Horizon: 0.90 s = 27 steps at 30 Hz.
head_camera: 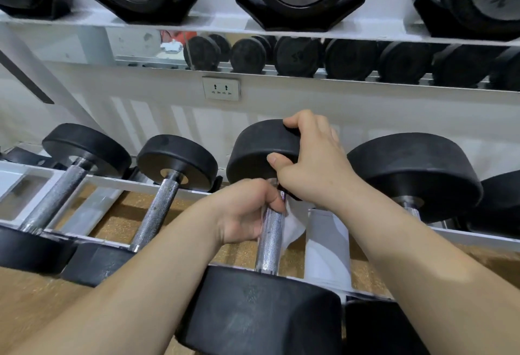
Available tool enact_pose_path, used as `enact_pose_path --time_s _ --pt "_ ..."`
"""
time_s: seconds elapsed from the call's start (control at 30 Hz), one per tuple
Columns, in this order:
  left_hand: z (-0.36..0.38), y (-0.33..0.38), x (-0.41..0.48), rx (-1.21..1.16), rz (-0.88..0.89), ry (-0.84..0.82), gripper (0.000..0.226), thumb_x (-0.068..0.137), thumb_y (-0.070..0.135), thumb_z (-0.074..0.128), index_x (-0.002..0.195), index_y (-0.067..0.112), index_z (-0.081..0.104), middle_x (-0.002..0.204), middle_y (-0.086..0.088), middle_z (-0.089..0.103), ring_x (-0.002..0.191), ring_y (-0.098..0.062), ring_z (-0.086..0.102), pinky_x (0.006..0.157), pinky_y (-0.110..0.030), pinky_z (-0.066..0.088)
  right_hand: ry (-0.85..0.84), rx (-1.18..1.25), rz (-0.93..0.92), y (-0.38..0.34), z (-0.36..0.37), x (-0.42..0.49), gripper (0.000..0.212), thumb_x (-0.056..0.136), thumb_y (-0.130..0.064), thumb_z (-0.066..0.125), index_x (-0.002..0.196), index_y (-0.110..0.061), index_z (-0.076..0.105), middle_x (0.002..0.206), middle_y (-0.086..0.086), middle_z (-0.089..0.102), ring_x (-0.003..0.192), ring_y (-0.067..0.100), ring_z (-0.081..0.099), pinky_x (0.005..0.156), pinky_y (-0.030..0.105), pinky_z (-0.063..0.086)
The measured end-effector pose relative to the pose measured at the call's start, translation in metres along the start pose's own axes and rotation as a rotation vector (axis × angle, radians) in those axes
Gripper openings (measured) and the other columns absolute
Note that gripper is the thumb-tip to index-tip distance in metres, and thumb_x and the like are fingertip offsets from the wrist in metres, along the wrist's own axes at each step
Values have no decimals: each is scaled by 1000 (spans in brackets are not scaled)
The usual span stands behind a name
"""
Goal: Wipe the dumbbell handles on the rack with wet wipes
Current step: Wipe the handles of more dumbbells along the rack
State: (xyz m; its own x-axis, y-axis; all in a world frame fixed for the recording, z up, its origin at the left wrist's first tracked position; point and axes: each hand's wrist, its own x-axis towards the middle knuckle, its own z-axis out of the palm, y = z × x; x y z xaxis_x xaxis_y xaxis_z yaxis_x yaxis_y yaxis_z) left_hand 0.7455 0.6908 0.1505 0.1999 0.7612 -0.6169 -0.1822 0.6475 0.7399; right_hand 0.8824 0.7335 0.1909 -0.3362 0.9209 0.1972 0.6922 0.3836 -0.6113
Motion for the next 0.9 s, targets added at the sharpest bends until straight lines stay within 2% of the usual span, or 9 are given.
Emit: enact_pose_path --time_s 0.13,0.23,0.3,0.43,0.53,0.67,0.73,0.8,0.9 --pt "1 -20 -17 358 -64 22 32 96 1 51 125 -7 63 116 -33 69 98 -43 70 80 -45 59 -19 -1 -2 1 -2 1 56 89 -37 72 134 -32 41 131 -6 39 131 23 37 113 46 36" --pt "8 -17 -36 810 -76 125 20 101 17 52 94 2 64 80 -26 64 52 -28 55 47 -23 40 -20 8 -3 1 -2 0 56 89 -36 72 135 -31 42 133 -4 40 132 24 37 113 46 37" --pt "12 -10 -47 929 -18 197 21 104 15 47 84 12 56 70 -11 57 47 -18 50 40 -19 37 -27 2 -12 1 -1 -1 57 90 -37 72 137 -31 41 135 -4 40 132 23 37 113 45 37" --pt "16 -4 -74 779 102 196 17 106 20 44 93 19 54 71 -5 48 61 -17 44 60 -29 39 -17 38 -25 4 -1 -7 58 92 -39 72 142 -31 43 139 -7 41 135 19 37 115 44 37" --pt "16 1 -92 561 215 73 26 105 23 47 101 3 63 87 -11 61 78 -27 55 74 -37 44 -70 107 5 3 -7 -10 60 94 -41 70 147 -32 43 143 -14 41 138 12 39 116 37 37" --pt "10 12 -104 172 326 -31 35 105 14 43 122 7 74 123 -16 74 116 -33 70 96 -47 55 -111 138 95 -7 -41 -23 37 100 -57 54 119 -30 70 111 -11 70 102 1 61 85 28 47" --pt "8 13 -104 147 373 -18 33 103 17 50 125 12 74 123 -13 74 116 -31 71 94 -46 56 -22 253 130 -6 -53 -35 54 98 -65 52 95 -16 74 94 8 74 82 12 67 77 33 55" --pt "10 14 -103 111 421 -17 31 102 20 53 125 16 74 121 -10 75 112 -27 73 85 -39 59 -59 519 225 -4 -59 -50 52 94 -68 57 96 -22 79 100 0 78 97 14 72 87 40 61" --pt "17 14 -98 -11 475 -78 31 97 23 60 124 16 74 118 -11 76 105 -27 74 70 -33 58 -187 757 247 0 -62 -67 42 92 -61 62 96 -25 83 102 -7 79 96 10 73 80 28 57"
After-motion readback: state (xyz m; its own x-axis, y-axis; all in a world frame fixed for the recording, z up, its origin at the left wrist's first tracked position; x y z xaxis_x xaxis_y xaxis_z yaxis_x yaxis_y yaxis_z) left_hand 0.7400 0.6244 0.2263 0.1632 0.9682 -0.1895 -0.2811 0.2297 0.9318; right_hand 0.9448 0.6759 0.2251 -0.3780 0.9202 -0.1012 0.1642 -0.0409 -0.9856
